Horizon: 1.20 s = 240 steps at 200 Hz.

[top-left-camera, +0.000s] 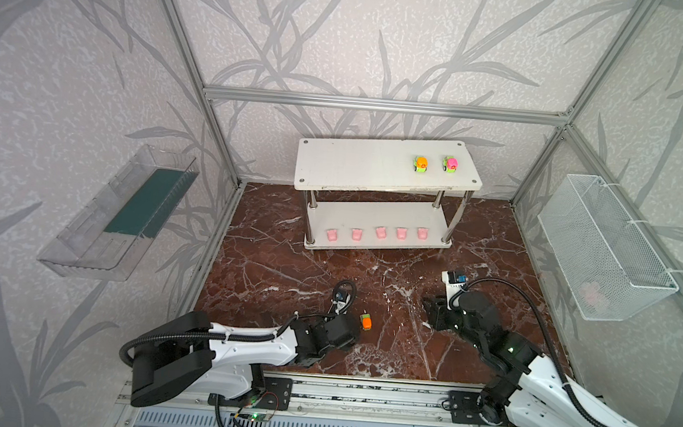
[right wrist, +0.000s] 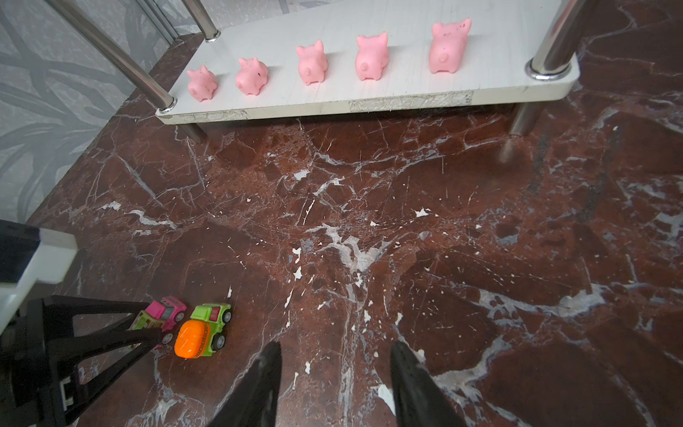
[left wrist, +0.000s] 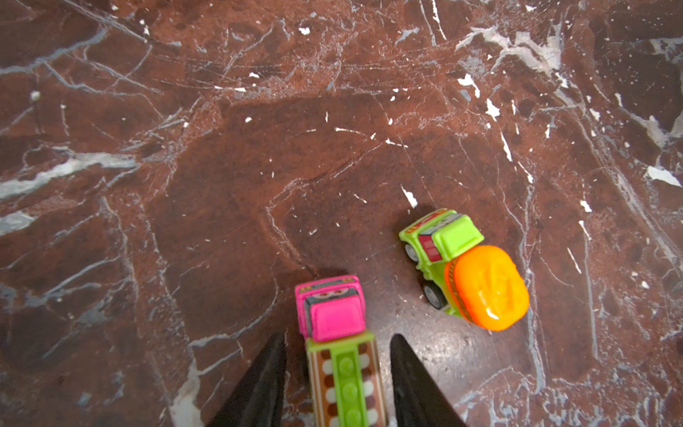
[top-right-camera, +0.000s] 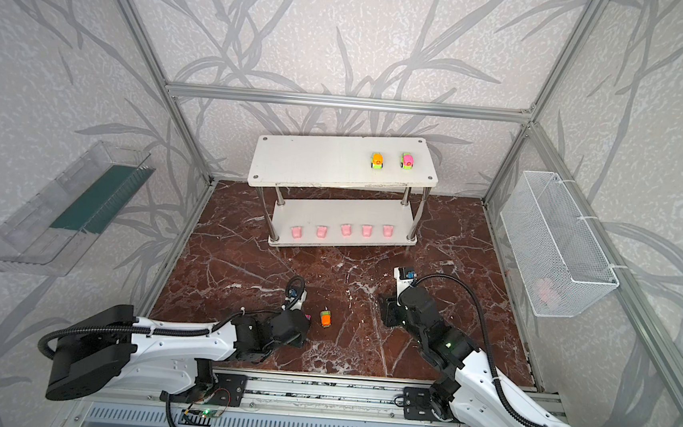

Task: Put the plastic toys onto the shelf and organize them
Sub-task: 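Lower the left gripper and close it on the pink-topped truck with green lego bed, then lift the pink-topped truck with the left gripper and carry it over the top shelf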

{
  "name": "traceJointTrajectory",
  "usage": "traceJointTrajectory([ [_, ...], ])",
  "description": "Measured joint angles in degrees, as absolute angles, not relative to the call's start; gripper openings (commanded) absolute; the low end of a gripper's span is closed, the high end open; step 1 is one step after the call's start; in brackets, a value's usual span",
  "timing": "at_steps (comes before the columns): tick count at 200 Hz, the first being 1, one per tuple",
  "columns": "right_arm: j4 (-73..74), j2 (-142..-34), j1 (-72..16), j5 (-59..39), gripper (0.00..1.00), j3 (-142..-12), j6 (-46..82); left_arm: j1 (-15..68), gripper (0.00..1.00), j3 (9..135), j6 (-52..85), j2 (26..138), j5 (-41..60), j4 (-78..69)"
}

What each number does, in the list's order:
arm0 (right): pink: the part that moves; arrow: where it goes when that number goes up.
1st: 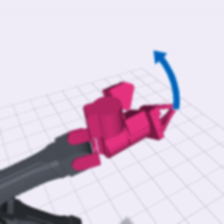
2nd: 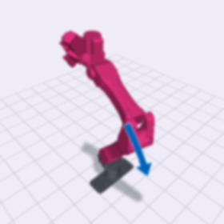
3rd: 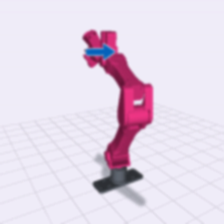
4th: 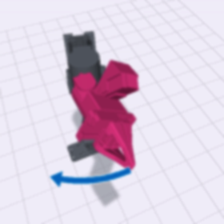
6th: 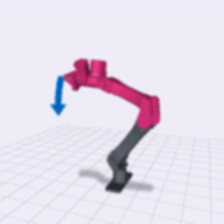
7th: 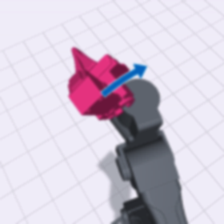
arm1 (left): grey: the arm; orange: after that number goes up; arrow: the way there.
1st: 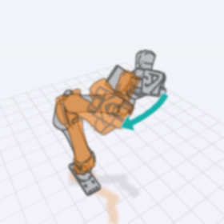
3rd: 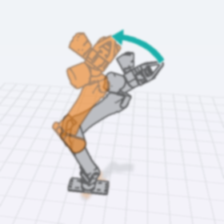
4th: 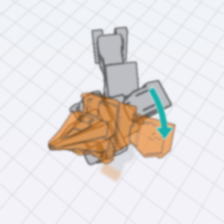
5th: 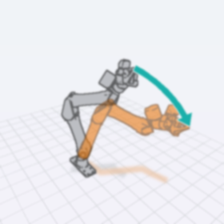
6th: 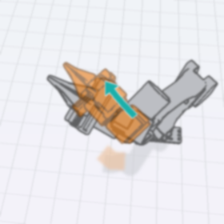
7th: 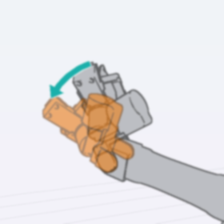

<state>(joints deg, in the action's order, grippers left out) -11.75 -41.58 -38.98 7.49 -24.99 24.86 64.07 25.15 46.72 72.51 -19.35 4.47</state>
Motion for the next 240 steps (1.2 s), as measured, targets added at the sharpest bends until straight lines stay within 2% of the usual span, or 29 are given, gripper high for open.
traceJointTrajectory([
  [39,-11.8,-41.6,-38.7,7.5,0.49,-24.8,24.9,64.1,0.33,25.1,47.2,72.7,-19.2,4.5],
  [76,-11.7,-41.6,-38.3,7.4,0.49,-24.6,24.9,64.1,0.28,25.3,47.2,72.7,-19.2,5.0],
  [182,-11.7,-42.0,-37.4,7.2,0.48,-24.6,25.2,64.1,0.27,29.8,47.0,68.8,-20.4,11.3],
  [240,-11.8,-42.0,-37.4,7.0,0.48,-24.5,25.3,61.8,0.27,46.5,42.2,66.6,-24.3,25.0],
])
